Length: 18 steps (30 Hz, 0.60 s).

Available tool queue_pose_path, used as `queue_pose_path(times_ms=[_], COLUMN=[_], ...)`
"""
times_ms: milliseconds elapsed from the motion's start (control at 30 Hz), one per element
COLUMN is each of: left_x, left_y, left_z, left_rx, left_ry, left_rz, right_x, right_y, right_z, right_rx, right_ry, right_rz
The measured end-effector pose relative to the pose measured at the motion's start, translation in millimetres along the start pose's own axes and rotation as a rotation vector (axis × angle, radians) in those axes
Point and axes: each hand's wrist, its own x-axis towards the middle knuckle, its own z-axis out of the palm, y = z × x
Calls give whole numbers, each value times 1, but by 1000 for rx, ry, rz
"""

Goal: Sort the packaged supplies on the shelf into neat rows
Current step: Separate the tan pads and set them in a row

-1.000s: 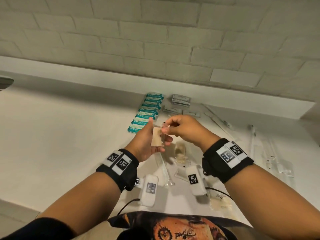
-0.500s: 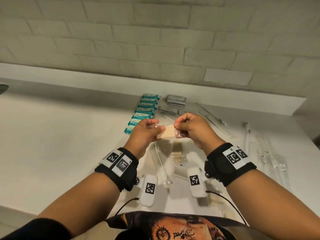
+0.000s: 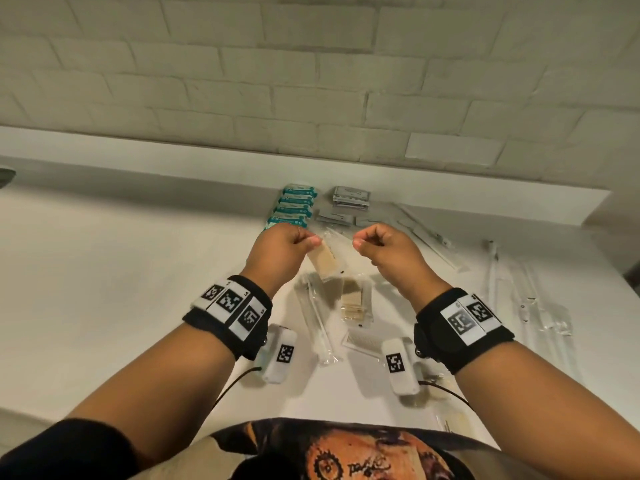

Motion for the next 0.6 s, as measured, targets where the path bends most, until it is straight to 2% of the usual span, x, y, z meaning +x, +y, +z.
queue_pose_path(times_ms=[100, 167, 333, 433, 500, 600], left_x=[6, 11, 18, 19, 20, 15], left_y=[11, 16, 23, 21, 14, 9], left_z=[2, 6, 22, 38, 48, 63], left_rx=[127, 143, 199, 112, 133, 231], left_ry=[-46, -87, -206, -208, -246, -430], left_rz=[83, 82, 101, 16, -78, -218], right_x=[0, 0, -1, 6, 10, 14], right_y=[-4, -7, -5, 5, 16, 34], right_z=[-2, -3, -4, -7, -8, -4], right_rx=[-35, -24, -54, -100, -115, -233], right_ry=[-25, -39, -179, -156, -147, -181], right_rz=[8, 34, 75, 195, 310, 537])
